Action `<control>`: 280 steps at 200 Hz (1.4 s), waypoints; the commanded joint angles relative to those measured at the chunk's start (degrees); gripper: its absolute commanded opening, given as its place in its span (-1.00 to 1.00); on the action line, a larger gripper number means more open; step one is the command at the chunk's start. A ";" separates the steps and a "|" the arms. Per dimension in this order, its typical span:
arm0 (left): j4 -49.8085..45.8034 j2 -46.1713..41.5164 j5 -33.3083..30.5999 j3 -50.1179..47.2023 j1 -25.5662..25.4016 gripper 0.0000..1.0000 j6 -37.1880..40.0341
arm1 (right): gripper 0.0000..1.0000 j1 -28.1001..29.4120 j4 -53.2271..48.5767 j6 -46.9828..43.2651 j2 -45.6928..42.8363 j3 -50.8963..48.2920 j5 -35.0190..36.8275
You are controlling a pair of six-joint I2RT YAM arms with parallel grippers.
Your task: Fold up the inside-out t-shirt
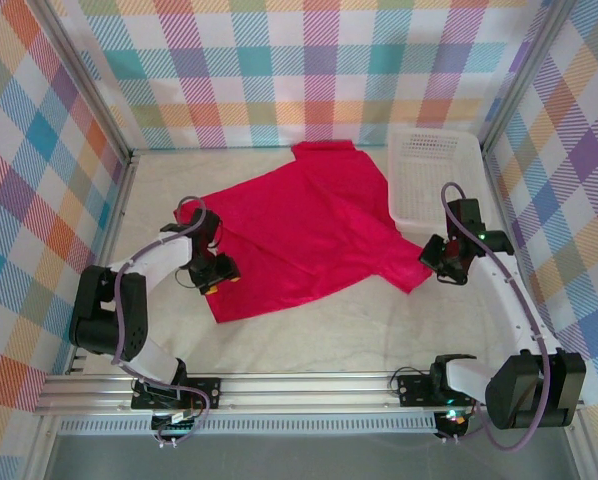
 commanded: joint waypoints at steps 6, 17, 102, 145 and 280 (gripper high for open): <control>0.94 -1.12 0.61 -2.57 -1.45 0.09 -1.08 | -1.00 -0.28 -0.72 -1.12 -0.31 1.93 -0.83; 1.38 -0.88 0.44 -3.09 -2.04 0.06 -1.41 | -1.00 -0.21 -0.72 -1.20 -0.32 2.03 -0.82; 1.54 1.63 -1.39 -1.67 -3.98 -0.38 -2.80 | -1.00 -0.24 -0.88 -1.64 -0.58 2.15 -1.52; 1.18 2.04 -2.83 -1.45 -4.07 -0.45 -2.59 | -1.00 -0.18 -1.42 -2.00 -1.02 3.10 -1.58; -3.70 0.17 -7.57 1.76 -5.64 -1.00 -2.80 | -1.00 -0.22 -1.07 -1.97 -1.22 2.71 -3.37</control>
